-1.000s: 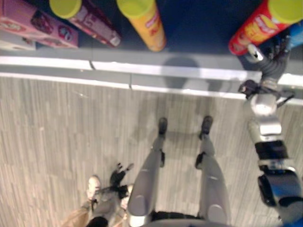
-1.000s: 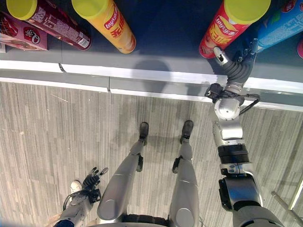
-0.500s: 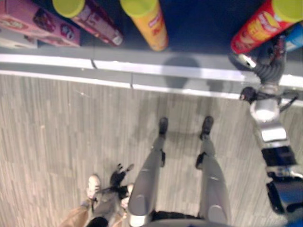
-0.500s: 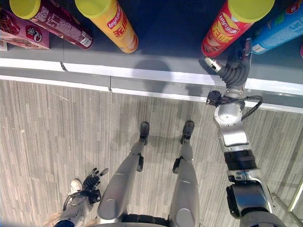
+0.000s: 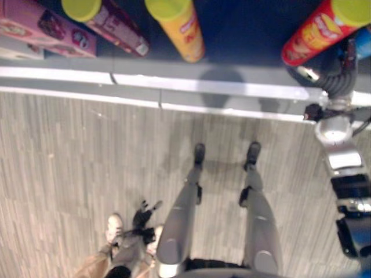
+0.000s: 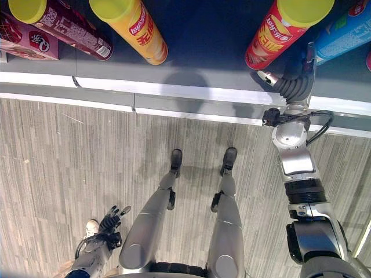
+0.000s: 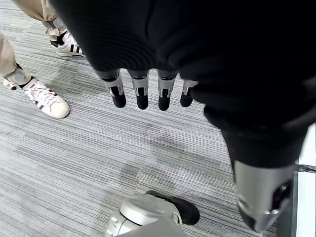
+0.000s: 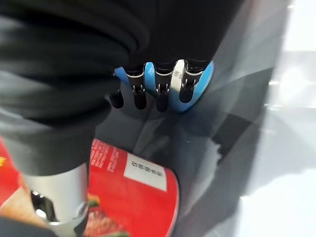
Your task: Put the goods on the table back onto the shelves and tidy them up.
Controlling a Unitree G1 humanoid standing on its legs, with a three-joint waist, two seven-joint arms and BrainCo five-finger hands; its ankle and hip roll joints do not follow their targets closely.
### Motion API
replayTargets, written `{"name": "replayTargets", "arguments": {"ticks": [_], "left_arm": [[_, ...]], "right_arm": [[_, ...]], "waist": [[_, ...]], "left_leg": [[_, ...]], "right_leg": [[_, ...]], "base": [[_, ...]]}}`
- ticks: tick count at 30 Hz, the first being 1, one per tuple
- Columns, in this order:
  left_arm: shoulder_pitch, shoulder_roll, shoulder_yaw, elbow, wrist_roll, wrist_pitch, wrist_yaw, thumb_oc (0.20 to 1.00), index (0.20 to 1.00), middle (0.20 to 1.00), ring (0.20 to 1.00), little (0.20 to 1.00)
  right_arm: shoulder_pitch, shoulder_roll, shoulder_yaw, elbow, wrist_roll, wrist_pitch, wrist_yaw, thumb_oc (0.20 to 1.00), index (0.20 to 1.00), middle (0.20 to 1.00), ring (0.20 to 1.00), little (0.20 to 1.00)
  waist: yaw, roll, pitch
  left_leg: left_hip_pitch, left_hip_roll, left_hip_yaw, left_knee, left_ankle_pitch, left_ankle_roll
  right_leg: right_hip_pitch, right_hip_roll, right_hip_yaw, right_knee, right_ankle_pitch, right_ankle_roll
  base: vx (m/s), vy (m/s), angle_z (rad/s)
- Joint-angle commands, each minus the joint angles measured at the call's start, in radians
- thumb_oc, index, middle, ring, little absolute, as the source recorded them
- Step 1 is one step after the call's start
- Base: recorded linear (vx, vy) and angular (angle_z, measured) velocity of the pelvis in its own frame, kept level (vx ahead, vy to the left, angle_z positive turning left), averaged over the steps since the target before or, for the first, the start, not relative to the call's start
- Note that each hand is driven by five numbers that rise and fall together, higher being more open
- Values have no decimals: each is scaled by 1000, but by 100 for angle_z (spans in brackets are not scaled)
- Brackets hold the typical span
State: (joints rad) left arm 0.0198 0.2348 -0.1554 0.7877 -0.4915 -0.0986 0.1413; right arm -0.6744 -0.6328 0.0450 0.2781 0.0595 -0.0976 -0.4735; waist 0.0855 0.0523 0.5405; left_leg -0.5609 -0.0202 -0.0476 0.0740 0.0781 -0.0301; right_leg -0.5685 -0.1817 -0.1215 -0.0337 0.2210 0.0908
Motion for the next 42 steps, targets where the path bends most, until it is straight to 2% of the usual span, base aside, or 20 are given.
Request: {"name": "replayTargets", "arguments": {"ticks": [1,16,18,23,42], "left_arm": [[23,61,15,46,7,-6,2,1000,1000,1000,1000,1000],[19,66,16,59,2,-5,-10,1000,1000,1000,1000,1000],[28,72,24,70,11,-3,-35,1000,1000,1000,1000,1000],[30,74,25,76,18,-6,-48,1000,1000,1000,1000,1000],[32,71,32,87,23,-10,-56,1000,1000,1000,1000,1000]], "right_arm": [[-38,-81,16,-30,9,-44,-16,1000,1000,1000,1000,1000],[-78,-96,49,-12,62,-49,23,1000,1000,1000,1000,1000],[-78,-140,93,-11,96,-60,107,1000,1000,1000,1000,1000],[-82,-153,110,-21,104,-68,136,1000,1000,1000,1000,1000],[-102,-156,159,-68,67,-72,174,1000,1000,1000,1000,1000]], "waist": [[12,12,-21],[20,13,-21],[24,10,-21],[24,8,-21],[34,13,-21]], "left_leg": [[-18,57,-8,-38,11,-81],[-13,57,-8,-41,13,-82],[-12,60,-11,-42,17,-84],[-12,62,-10,-41,17,-86],[-2,65,-12,-47,21,-88]], "right_leg": [[3,-53,20,161,-157,79],[8,-53,16,163,-160,77],[9,-53,14,169,-163,77],[7,-53,13,172,-163,77],[13,-53,6,175,-165,77]], "base": [[0,0,0],[0,0,0],[0,0,0],[0,0,0],[0,0,0]]}}
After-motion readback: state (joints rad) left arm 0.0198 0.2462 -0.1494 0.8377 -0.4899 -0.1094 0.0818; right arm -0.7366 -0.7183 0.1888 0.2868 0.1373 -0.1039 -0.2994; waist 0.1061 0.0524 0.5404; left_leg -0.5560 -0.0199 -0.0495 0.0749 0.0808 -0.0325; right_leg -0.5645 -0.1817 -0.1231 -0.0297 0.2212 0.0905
